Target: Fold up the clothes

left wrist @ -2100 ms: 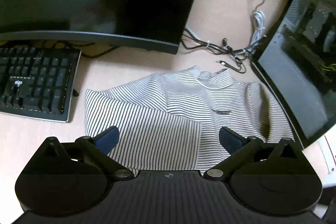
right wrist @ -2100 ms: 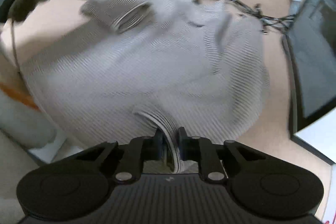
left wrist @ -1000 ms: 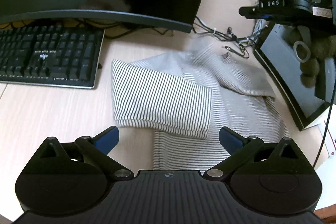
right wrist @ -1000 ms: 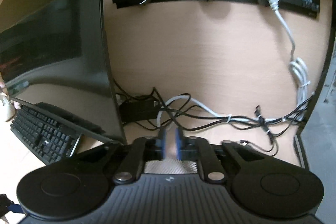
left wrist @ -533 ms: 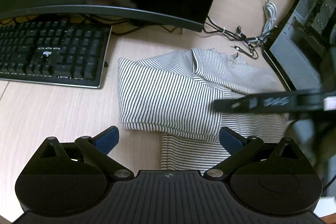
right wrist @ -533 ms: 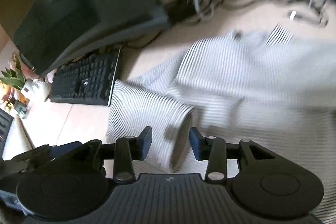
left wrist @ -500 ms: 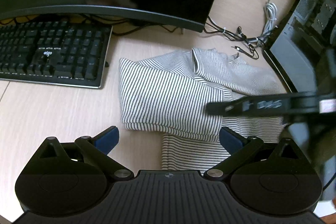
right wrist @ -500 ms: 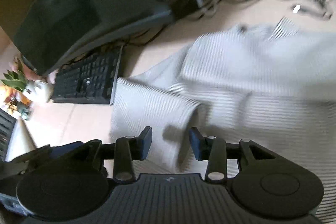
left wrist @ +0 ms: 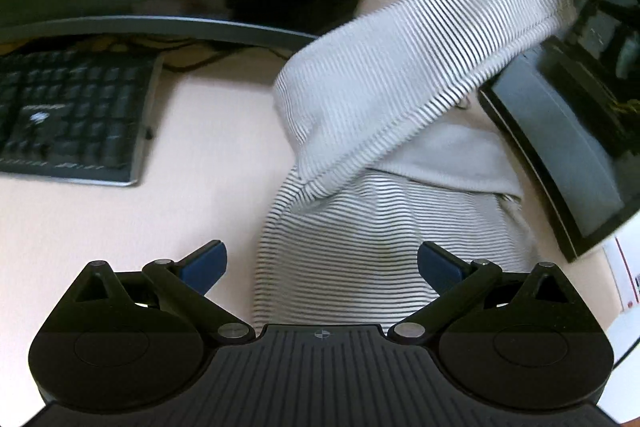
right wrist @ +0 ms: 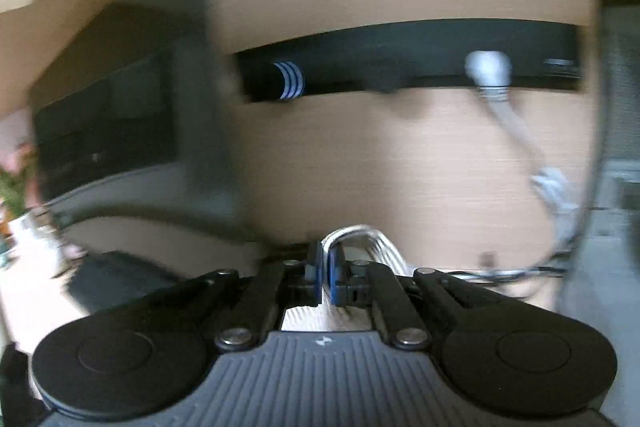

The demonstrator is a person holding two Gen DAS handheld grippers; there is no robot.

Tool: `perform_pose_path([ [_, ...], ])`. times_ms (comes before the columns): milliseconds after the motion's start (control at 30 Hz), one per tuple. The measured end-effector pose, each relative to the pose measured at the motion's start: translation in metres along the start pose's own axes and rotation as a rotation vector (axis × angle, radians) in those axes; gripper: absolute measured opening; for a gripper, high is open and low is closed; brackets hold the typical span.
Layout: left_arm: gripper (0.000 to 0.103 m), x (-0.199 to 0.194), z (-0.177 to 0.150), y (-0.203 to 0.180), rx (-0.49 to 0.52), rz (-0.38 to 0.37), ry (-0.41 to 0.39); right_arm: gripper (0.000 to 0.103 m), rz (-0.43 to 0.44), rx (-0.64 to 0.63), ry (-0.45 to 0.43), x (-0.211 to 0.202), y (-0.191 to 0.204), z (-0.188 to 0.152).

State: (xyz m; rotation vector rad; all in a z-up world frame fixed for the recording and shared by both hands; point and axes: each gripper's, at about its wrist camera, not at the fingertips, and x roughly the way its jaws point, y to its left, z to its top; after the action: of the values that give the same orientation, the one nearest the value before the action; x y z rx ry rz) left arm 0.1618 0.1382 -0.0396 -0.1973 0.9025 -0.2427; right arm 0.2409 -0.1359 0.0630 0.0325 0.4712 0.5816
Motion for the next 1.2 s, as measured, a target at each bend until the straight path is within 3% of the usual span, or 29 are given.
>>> perform_pose_path([
  [167, 0.103, 0.017, 0.008, -0.019, 0.045, -0.017, 0.013, 0.003, -0.137, 0.112, 0.078, 0.009, -0.057, -0.039],
  [400, 0.103, 0.037, 0.033, -0.044, 0.126, -0.089, -0.040, 0.004, -0.223, 0.232, 0.183, 0.024, -0.098, -0.103],
  [500, 0.103, 0.050, 0.042, -0.055, 0.150, -0.110, -0.049, 0.010, -0.258, 0.233, 0.222, 0.030, -0.107, -0.126],
  [667, 0.103, 0.077, 0.044, -0.056, 0.157, -0.104, -0.021, 0.030, -0.306, 0.222, 0.221, 0.010, -0.103, -0.140],
  [833, 0.103, 0.085, 0.030, -0.036, 0.071, -0.112, -0.096, 0.048, -0.185, 0.246, 0.196, -0.018, -0.077, -0.164],
  [967, 0.103, 0.085, 0.019, -0.034, 0.112, -0.060, -0.145, 0.049, -0.071, 0.289, 0.266, -0.015, -0.060, -0.203],
  [1100, 0.103, 0.089, 0.016, -0.027, 0.093, 0.001, -0.145, 0.049, -0.081, 0.213, 0.225, -0.015, -0.056, -0.208],
  [1200, 0.103, 0.094, 0.013, -0.015, 0.036, 0.058, -0.148, 0.049, -0.138, 0.197, 0.198, -0.009, -0.072, -0.204],
])
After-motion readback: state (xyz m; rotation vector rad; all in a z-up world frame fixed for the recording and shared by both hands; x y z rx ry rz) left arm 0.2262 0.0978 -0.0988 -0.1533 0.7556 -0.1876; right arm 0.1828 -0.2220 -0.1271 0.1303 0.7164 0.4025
